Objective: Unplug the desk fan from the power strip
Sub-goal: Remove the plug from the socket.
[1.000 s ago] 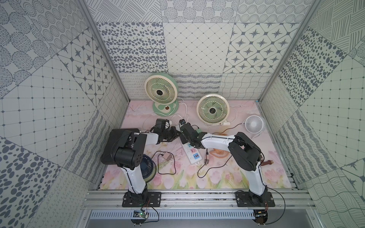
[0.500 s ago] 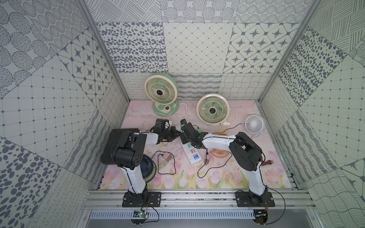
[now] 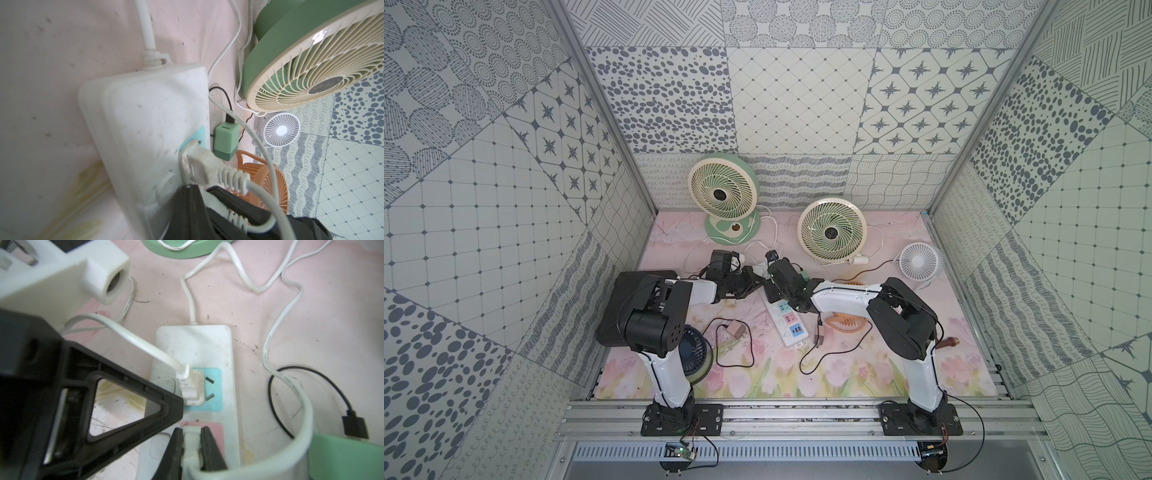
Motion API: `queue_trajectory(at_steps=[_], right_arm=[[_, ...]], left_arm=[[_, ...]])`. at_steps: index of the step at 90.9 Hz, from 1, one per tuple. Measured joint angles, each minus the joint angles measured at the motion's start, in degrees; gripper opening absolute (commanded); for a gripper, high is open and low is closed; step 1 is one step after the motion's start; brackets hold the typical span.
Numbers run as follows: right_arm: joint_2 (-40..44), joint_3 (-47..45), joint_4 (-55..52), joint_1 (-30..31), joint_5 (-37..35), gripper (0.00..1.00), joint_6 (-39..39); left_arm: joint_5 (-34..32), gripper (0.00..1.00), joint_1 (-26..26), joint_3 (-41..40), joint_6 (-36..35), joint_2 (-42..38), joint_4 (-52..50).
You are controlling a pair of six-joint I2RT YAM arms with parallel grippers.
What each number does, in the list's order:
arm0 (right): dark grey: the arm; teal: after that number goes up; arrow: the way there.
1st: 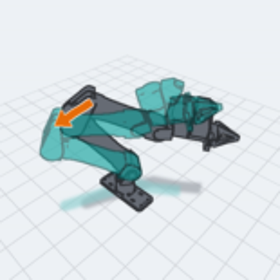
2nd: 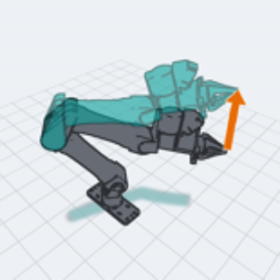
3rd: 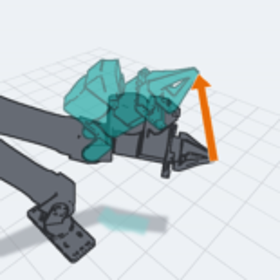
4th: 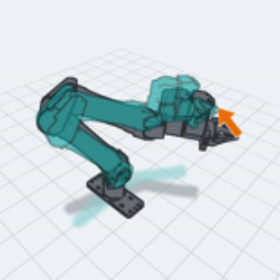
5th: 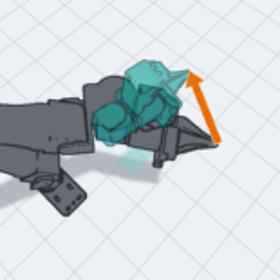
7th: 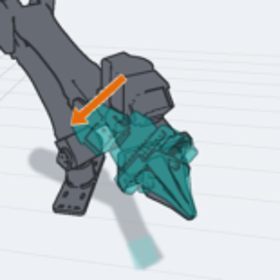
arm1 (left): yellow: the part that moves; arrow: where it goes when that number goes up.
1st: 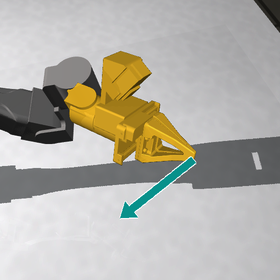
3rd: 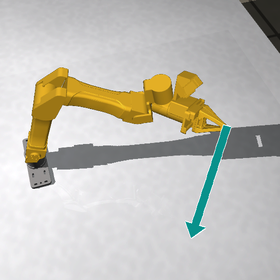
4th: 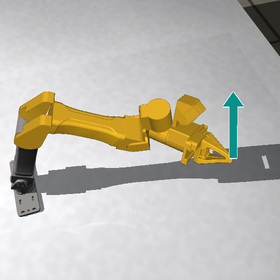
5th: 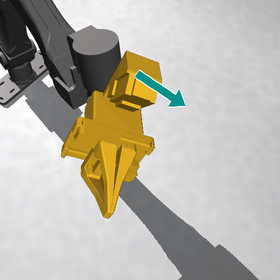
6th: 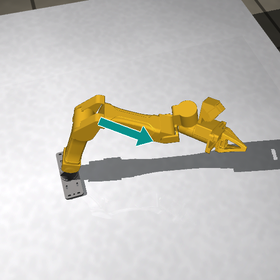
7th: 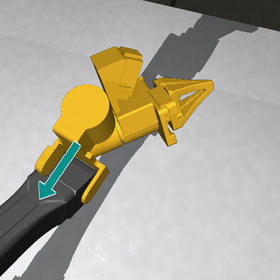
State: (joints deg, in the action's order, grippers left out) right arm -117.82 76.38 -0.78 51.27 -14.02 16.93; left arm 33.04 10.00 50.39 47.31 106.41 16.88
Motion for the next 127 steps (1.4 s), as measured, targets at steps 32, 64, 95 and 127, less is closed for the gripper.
queue_trajectory(at_steps=[32,64,95,127], right_arm=[[0.04,-0.15,-0.09,-0.28,0.42,0.06,0.44],[0.11,-0.46,0.44,-0.39,0.04,0.06,0.55],[-0.04,0.31,-0.68,1.09,-2.51,0.07,-1.6],[-0.13,0.83,-1.42,1.64,-2.95,0.07,-2.38]], left_arm=[[0.26,0.0,-0.04,-0.11,0.02,0.0,-0.04],[0.55,0.0,-0.17,-0.24,0.02,0.0,0.09],[0.79,0.0,-0.31,-0.31,0.02,0.0,0.09],[0.83,0.0,-0.35,-0.33,0.04,0.0,0.17]])
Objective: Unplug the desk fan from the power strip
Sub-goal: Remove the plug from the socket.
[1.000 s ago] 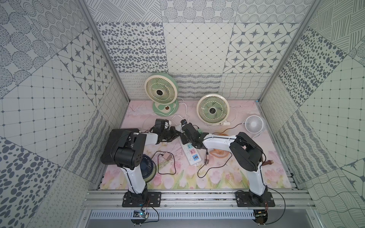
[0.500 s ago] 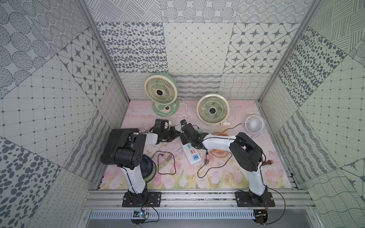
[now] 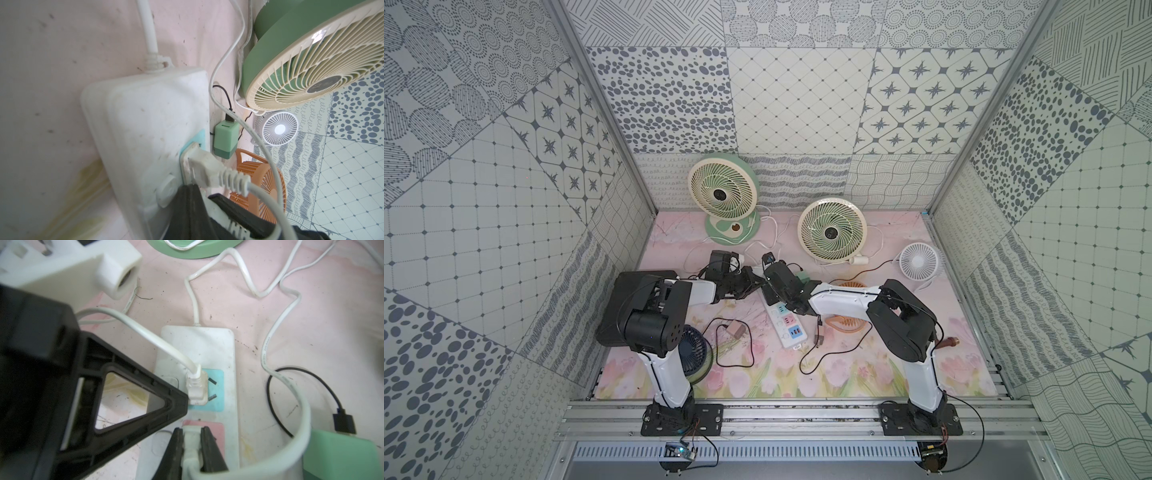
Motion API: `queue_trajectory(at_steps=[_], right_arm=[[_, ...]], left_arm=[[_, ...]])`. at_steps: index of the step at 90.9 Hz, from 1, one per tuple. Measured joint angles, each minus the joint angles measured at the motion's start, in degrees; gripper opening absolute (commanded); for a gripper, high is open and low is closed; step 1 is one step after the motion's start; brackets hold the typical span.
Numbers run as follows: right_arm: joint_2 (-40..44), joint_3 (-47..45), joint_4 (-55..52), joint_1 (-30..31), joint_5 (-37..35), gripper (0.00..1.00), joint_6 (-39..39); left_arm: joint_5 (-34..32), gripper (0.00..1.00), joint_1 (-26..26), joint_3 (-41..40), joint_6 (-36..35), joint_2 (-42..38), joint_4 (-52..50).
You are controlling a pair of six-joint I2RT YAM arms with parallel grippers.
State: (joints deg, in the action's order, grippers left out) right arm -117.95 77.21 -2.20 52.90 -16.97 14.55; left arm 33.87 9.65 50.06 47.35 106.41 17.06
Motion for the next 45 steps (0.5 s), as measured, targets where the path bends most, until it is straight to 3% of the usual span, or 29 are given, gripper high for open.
queue_trajectory(at_steps=[10,29,45], right_arm=[[-0.2,0.15,-0.17,0.57,-1.86,0.07,-1.22],[0.28,-0.85,1.05,-1.6,2.82,0.07,2.03],[0.22,-0.83,0.9,0.2,-0.42,0.07,0.0]], left_arm=[[0.13,0.0,-0.04,-0.04,0.0,0.0,0.02],[0.2,0.0,-0.04,-0.11,0.0,0.0,0.13],[0.39,0.0,-0.04,-0.15,0.0,0.0,0.13]])
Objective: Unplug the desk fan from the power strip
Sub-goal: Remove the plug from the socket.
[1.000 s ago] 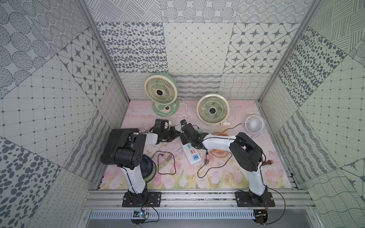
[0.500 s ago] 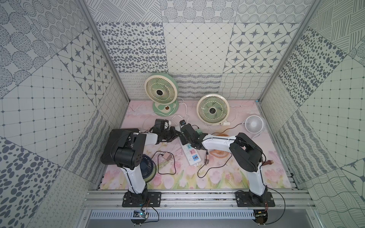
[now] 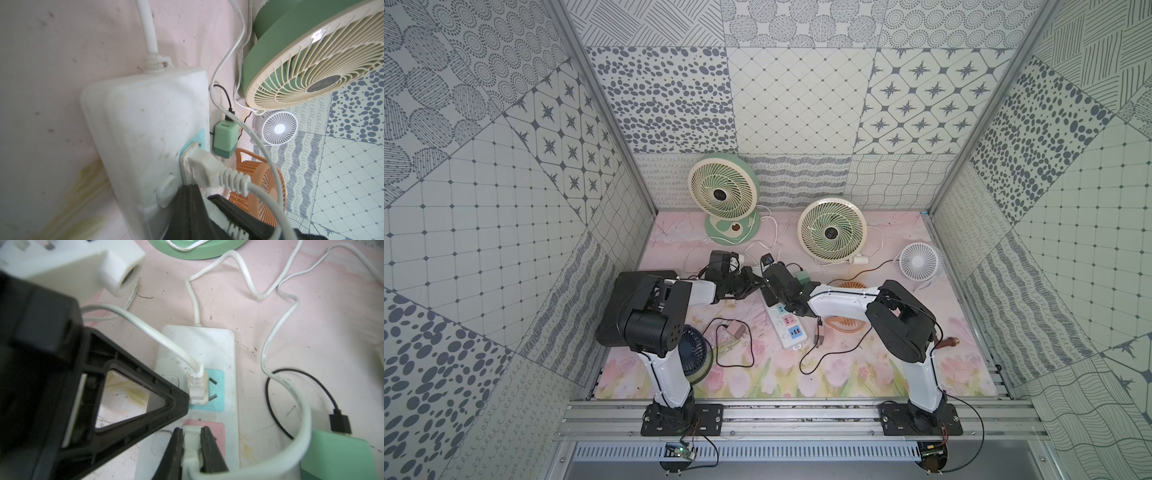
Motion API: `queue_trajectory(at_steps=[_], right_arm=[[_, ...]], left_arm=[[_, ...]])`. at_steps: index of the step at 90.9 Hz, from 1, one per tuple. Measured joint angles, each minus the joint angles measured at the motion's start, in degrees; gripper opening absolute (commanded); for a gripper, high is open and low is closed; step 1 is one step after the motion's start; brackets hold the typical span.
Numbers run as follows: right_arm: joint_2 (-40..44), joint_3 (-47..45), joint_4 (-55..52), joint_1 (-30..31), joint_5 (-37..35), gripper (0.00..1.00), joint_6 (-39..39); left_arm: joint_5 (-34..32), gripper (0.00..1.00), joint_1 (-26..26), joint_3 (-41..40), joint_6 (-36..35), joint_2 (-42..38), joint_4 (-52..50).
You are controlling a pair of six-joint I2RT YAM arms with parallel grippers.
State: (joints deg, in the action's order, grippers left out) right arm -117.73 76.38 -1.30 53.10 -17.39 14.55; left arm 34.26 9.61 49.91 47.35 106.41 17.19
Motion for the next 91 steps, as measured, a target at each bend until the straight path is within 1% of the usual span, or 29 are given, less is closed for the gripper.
queue_trajectory(at_steps=[8,18,25,45,51,62,69,85,91], right_arm=[[0.0,-0.11,0.24,-0.39,0.39,0.07,0.46],[0.63,-1.64,2.12,-2.4,3.98,0.07,3.43],[0.81,-1.73,2.03,-2.49,5.42,0.07,4.2],[0.37,-0.63,0.52,0.26,-0.37,0.07,0.46],[0.37,-0.7,0.61,0.13,-0.17,0.07,0.57],[0.63,-1.75,2.27,-1.79,2.86,0.07,3.19],[0.81,-1.77,1.99,-1.9,4.15,0.07,3.72],[0.46,-0.63,0.24,0.57,-0.66,0.07,0.48],[0.46,-0.7,0.26,0.48,-0.57,0.07,0.59]], left_arm=[[0.04,0.0,-0.02,-0.04,0.0,0.0,0.02],[0.04,0.0,-0.07,-0.09,0.0,0.0,0.07],[0.07,0.0,-0.11,-0.09,0.0,0.0,0.15],[0.44,0.0,-0.17,-0.15,0.0,0.0,0.11],[0.46,0.0,-0.22,-0.22,0.0,0.0,0.15],[0.46,0.0,-0.24,-0.26,0.0,0.0,0.24],[0.46,0.0,-0.26,-0.31,0.0,0.0,0.31],[0.66,0.0,-0.28,-0.44,0.0,0.0,0.42],[0.85,0.0,-0.33,-0.48,0.0,0.0,0.44]])
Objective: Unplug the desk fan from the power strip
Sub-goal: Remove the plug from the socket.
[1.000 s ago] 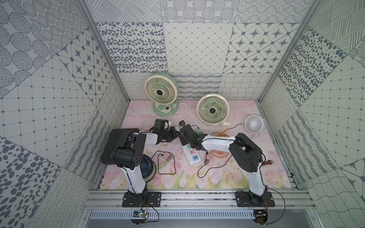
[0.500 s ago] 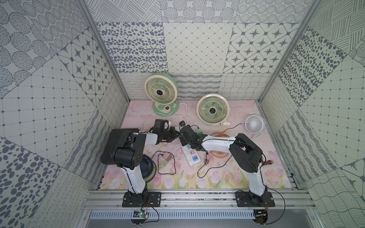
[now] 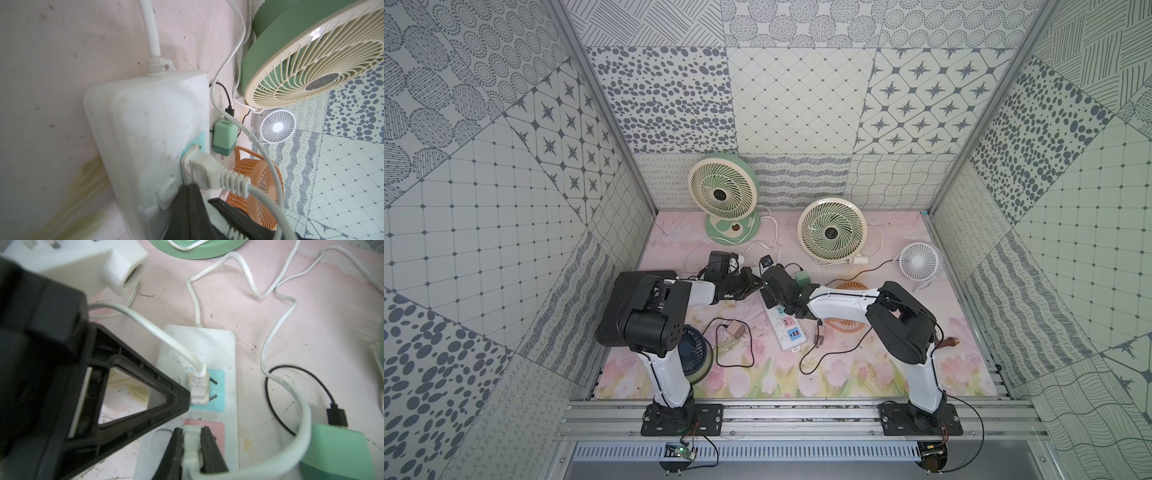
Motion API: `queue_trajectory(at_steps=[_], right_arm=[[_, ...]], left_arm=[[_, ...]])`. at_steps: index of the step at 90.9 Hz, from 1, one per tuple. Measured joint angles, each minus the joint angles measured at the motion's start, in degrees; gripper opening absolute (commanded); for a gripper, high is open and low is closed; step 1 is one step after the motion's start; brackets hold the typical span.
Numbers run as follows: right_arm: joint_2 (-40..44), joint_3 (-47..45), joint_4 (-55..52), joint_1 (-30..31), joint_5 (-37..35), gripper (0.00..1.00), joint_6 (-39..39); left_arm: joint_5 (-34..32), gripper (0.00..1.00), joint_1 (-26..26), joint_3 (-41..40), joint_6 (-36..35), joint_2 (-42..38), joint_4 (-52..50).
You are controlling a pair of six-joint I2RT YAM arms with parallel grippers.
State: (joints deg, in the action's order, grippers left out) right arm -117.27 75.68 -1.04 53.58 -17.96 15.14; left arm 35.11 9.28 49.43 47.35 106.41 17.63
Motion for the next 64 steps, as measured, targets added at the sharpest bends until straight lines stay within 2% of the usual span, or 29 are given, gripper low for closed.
queue_trajectory(at_steps=[18,38,56,64], right_arm=[[0.66,-1.2,1.38,-2.12,4.66,0.07,2.91],[0.44,-0.42,-0.07,0.24,-0.28,0.07,0.09],[1.07,-2.34,2.56,-2.14,4.68,0.07,3.82],[1.05,-2.12,2.12,-1.16,3.04,0.07,2.64]], left_arm=[[0.02,0.0,0.0,-0.11,0.0,0.0,0.2],[0.33,0.0,-0.02,-0.15,0.0,0.0,0.15],[0.37,0.0,-0.02,-0.15,0.0,0.0,0.15],[0.37,0.0,-0.02,-0.15,0.0,0.0,0.17]])
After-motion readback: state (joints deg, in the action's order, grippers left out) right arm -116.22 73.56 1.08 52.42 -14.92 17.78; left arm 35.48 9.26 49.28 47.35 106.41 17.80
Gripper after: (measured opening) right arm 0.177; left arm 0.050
